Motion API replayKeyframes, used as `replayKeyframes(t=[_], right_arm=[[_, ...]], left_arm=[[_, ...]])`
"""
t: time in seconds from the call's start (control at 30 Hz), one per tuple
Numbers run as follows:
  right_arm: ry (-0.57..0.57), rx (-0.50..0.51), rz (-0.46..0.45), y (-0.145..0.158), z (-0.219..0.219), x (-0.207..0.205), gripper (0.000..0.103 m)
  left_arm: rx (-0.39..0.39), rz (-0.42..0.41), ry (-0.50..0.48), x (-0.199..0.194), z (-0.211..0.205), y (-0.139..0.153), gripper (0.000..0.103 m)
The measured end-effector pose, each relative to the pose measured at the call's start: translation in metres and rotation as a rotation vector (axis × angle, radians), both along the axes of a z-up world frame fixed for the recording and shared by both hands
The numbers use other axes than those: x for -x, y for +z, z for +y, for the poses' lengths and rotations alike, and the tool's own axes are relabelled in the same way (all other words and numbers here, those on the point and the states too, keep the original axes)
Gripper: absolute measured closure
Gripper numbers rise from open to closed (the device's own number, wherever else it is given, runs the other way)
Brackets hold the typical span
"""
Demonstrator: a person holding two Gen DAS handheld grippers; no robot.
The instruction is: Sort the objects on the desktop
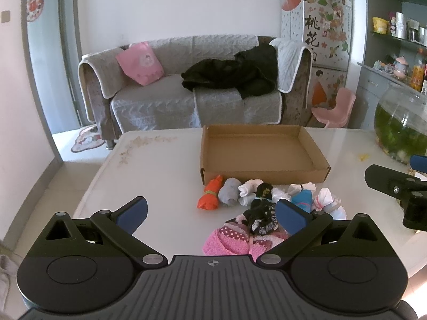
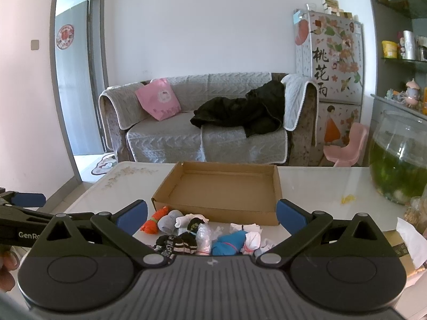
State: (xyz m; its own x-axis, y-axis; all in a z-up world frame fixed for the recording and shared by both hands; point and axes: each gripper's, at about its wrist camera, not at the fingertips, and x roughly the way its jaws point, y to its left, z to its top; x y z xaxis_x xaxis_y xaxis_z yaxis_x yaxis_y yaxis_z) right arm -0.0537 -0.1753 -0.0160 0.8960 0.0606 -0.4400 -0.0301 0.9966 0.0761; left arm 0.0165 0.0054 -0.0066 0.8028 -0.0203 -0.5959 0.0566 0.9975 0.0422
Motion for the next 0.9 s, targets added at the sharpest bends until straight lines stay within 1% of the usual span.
replayKeyframes(t=[0.3, 0.7, 0.83, 0.9], right_arm=[[-0.003, 0.000, 0.014, -0.005, -0.003, -0.005, 0.000], [-0.013, 0.004, 0.024, -0.006, -0.005, -0.008, 0.000], [-0.017, 0.007, 0.030, -0.010, -0.010, -0.008, 0.000], [-0.027, 0.016, 0.039, -0.018, -0.013, -0.006, 0.000]], left_arm=[[0.005, 0.015, -0.009, -0.011, -0.001, -0.005, 0.000], [0.013, 0.028, -0.018, -0.019, -0.003, -0.006, 0.000], [0.006, 0.037, -0.019, -0.021, -0.004, -0.014, 0.000], [-0.002, 0.037, -0.026, -0.022, -0.004, -0.021, 0.000]])
